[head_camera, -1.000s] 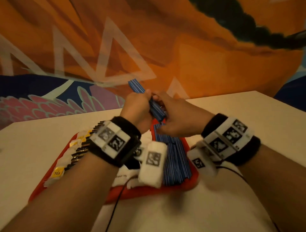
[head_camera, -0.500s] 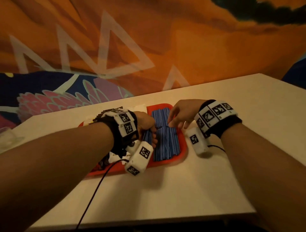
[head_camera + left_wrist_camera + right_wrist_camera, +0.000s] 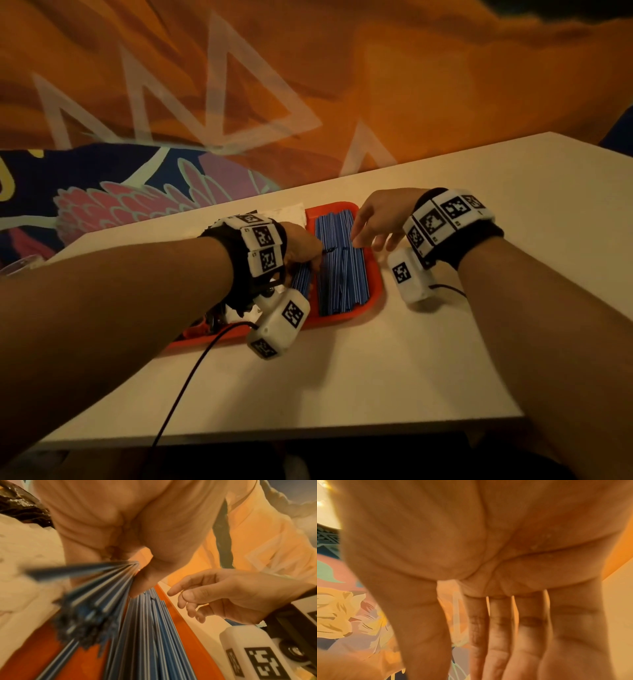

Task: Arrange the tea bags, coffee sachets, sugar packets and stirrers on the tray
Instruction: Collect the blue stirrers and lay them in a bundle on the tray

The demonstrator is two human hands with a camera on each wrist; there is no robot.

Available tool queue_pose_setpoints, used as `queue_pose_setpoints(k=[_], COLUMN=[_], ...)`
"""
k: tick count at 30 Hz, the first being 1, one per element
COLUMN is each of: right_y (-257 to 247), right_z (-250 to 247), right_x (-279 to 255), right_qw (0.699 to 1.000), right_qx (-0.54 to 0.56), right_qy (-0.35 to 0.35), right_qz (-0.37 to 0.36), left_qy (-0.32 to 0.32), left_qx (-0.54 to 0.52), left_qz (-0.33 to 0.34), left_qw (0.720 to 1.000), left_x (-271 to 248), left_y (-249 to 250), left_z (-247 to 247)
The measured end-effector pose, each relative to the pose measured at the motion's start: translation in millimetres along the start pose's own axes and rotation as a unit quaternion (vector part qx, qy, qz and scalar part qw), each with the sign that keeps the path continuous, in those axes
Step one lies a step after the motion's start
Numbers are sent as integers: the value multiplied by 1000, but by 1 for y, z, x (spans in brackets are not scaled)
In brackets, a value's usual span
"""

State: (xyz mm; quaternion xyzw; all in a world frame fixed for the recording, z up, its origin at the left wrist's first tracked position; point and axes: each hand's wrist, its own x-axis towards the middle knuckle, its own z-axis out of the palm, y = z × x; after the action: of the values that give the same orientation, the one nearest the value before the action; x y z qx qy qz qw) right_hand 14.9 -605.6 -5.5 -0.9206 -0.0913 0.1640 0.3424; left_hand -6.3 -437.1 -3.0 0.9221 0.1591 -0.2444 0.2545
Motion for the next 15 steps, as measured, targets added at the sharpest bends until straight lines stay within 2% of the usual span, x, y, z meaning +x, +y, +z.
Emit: queue_pose_setpoints(k=[2, 7, 10, 15], right_y=[-1, -2, -3, -5], right_z=[0, 1, 1, 1], right_x=[0, 0, 0, -2], right_qw=[1000, 1000, 1000, 1000], right_qx=[-6, -15, -20, -26], right_qy=[-3, -3, -4, -2], right_qz=[1, 2, 4, 5], left_qy=[7, -15, -5, 8], left_qx=[-24, -7, 1, 1], left_qz=[-5, -9, 10, -6], left_qw=[1000, 1000, 1000, 1000], left_x=[5, 10, 10, 13], left_y=[-3, -7, -7, -7], left_z=[-2, -8, -12, -15])
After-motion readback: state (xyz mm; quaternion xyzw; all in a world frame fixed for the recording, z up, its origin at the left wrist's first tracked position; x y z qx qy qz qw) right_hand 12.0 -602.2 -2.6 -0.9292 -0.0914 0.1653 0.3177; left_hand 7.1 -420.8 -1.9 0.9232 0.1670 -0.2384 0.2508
